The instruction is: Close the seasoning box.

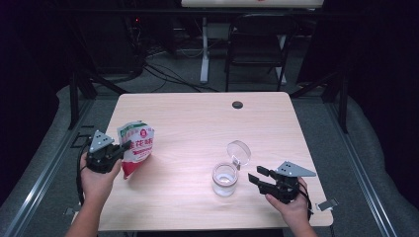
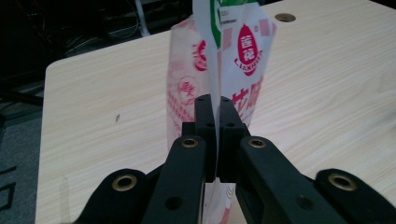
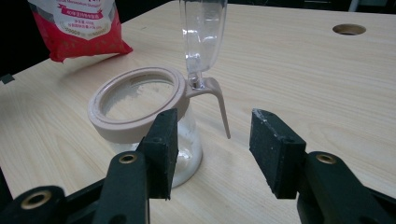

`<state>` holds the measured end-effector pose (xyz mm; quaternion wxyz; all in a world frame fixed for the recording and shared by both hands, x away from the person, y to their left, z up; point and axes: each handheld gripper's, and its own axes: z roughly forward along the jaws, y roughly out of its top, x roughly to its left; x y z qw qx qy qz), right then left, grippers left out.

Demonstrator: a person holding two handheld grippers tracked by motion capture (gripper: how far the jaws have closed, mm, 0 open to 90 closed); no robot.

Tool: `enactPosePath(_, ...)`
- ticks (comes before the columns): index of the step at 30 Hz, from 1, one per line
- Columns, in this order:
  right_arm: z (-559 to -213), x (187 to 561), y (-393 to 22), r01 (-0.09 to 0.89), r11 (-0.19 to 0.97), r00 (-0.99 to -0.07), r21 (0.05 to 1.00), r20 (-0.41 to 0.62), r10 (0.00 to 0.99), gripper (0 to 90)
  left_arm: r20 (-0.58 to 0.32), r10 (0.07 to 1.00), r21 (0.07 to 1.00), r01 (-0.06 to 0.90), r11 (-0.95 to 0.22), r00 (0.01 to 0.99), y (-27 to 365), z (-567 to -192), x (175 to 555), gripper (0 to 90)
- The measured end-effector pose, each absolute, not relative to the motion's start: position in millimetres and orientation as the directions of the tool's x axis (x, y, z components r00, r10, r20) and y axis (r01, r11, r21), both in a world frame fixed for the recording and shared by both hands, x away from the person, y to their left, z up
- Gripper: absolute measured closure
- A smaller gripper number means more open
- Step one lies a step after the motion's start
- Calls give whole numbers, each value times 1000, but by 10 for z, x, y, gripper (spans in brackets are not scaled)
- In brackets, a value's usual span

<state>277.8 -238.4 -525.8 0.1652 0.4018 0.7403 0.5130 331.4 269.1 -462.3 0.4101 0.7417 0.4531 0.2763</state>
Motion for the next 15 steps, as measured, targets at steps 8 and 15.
enactPosePath(8, -5256, 2778, -2401, 426, 145, -616, 893, 169, 769, 519, 53, 903, 853, 451, -263, 426, 2690, -4481, 3418, 900)
enactPosePath(15, -5252, 2783, -2415, 427, 146, -616, 892, 169, 769, 519, 57, 898, 860, 436, -267, 437, 2639, -4411, 3410, 900)
